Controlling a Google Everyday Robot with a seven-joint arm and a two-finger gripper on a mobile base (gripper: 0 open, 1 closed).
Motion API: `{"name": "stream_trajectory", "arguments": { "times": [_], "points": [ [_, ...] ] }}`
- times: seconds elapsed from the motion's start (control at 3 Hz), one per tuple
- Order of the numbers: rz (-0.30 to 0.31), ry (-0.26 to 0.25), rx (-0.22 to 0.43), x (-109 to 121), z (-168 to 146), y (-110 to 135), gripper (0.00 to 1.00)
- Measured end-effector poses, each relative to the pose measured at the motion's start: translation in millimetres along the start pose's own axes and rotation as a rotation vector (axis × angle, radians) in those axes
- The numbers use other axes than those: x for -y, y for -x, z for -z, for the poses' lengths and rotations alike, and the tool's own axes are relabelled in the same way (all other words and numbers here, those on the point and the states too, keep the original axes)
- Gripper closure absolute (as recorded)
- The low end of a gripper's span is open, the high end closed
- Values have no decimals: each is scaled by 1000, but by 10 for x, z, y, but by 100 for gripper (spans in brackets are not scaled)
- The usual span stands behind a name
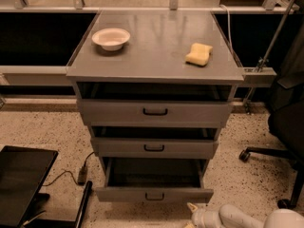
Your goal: Close bottom drawer
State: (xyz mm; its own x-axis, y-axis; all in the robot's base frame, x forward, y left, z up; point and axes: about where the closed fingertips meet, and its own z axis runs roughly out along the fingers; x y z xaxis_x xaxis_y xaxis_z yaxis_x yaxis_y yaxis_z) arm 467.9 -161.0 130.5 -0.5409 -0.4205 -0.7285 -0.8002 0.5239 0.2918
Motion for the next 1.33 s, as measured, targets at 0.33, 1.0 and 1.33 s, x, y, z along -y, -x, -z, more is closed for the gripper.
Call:
{"name": "stream_trajectory", "arguments": {
  "times": [0.33,1.0,1.33],
  "points": [
    [38,-48,32,165,-116,172,0],
    [118,-134,38,386,-262,652,0],
    [136,-163,9,518,-383,853,0]
  ]
}}
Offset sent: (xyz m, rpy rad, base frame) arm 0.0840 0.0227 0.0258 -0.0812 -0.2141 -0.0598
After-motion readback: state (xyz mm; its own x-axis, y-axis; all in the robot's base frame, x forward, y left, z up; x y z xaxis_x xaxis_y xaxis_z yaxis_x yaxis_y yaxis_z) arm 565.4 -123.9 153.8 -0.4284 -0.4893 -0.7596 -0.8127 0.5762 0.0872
